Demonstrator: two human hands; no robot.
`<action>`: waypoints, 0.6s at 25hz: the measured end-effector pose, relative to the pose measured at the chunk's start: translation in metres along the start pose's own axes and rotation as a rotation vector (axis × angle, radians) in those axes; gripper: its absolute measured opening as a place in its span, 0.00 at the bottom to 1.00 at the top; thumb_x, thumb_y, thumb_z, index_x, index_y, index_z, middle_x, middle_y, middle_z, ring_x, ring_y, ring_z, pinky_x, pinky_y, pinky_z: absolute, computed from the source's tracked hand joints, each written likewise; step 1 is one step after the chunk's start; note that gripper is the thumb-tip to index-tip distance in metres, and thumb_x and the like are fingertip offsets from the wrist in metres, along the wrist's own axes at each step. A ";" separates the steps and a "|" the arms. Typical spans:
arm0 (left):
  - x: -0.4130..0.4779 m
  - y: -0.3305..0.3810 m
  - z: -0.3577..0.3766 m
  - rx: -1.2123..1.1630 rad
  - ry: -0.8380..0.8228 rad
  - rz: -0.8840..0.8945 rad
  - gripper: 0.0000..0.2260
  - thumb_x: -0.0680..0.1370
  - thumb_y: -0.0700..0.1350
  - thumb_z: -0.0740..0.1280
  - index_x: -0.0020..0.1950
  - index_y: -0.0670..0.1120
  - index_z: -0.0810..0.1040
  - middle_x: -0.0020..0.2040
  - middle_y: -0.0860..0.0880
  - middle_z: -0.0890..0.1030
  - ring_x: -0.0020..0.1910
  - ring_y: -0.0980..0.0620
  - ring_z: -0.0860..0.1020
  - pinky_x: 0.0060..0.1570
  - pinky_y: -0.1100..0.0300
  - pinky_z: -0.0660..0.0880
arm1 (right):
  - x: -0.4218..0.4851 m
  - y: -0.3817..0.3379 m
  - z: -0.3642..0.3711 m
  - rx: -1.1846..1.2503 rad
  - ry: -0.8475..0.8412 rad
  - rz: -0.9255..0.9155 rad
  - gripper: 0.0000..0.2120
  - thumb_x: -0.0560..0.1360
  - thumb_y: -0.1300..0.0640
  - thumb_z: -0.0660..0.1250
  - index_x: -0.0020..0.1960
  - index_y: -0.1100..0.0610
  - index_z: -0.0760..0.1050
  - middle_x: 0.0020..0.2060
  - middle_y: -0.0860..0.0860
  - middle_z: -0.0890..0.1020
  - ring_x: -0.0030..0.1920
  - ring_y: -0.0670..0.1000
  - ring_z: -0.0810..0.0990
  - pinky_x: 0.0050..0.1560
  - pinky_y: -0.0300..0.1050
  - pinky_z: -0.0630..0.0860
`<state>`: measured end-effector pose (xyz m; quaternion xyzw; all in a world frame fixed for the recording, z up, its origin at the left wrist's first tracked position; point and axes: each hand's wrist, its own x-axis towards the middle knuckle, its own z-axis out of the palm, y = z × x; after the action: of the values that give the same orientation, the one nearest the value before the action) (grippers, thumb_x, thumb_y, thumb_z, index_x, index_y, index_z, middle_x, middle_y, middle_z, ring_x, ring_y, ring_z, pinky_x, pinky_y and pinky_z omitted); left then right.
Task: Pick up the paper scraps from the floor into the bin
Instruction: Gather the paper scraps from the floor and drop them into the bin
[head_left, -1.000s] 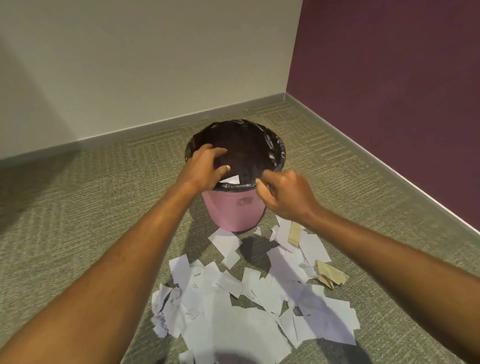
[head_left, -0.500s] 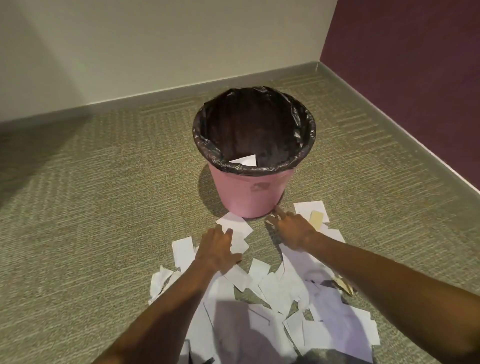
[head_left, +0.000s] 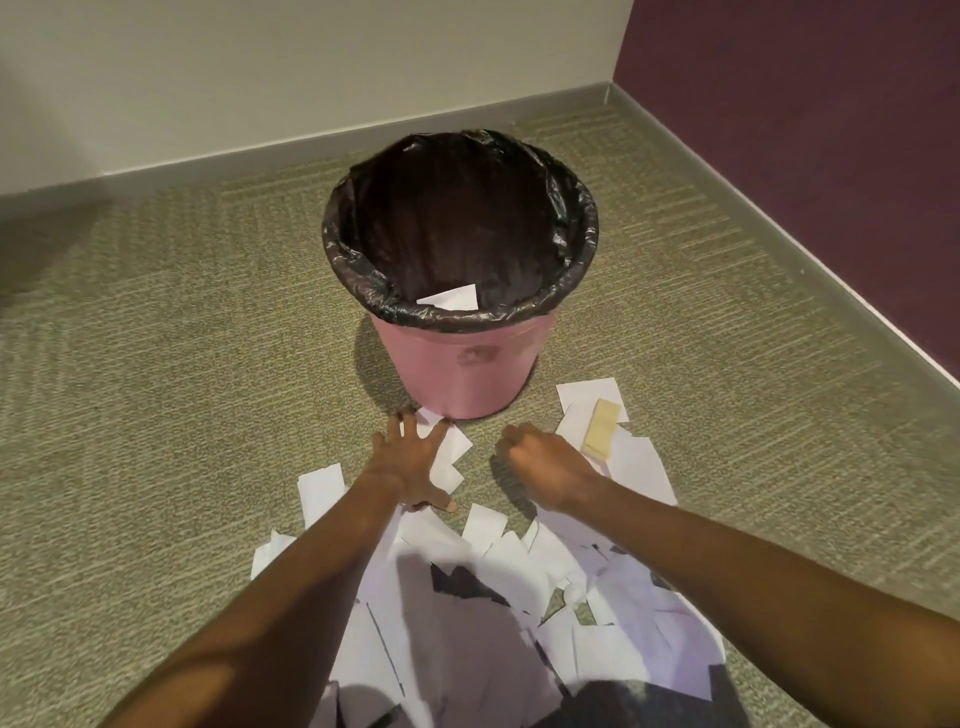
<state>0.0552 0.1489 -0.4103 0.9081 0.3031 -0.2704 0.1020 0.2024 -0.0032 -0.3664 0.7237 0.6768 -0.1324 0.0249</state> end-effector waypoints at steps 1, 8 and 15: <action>-0.001 0.000 0.001 -0.012 0.038 0.010 0.52 0.63 0.67 0.74 0.78 0.54 0.49 0.75 0.35 0.52 0.74 0.33 0.52 0.69 0.36 0.58 | -0.003 0.001 -0.005 0.026 0.074 0.019 0.14 0.70 0.69 0.69 0.55 0.65 0.76 0.53 0.59 0.78 0.54 0.59 0.76 0.42 0.50 0.74; -0.003 0.000 -0.003 -0.104 0.195 0.077 0.27 0.73 0.52 0.73 0.69 0.48 0.71 0.69 0.44 0.66 0.68 0.42 0.64 0.66 0.50 0.68 | -0.014 0.061 -0.010 0.048 0.125 0.644 0.10 0.79 0.60 0.63 0.57 0.64 0.77 0.57 0.60 0.76 0.54 0.61 0.77 0.45 0.51 0.76; -0.005 -0.002 -0.004 -0.323 0.223 -0.029 0.31 0.70 0.51 0.76 0.69 0.50 0.68 0.67 0.41 0.66 0.65 0.42 0.69 0.63 0.47 0.73 | -0.018 0.041 0.032 0.125 -0.210 0.653 0.40 0.73 0.32 0.62 0.76 0.50 0.52 0.71 0.63 0.62 0.67 0.68 0.66 0.56 0.61 0.76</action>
<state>0.0527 0.1491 -0.4047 0.8998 0.3649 -0.1175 0.2081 0.2364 -0.0307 -0.3995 0.8847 0.3937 -0.2325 0.0910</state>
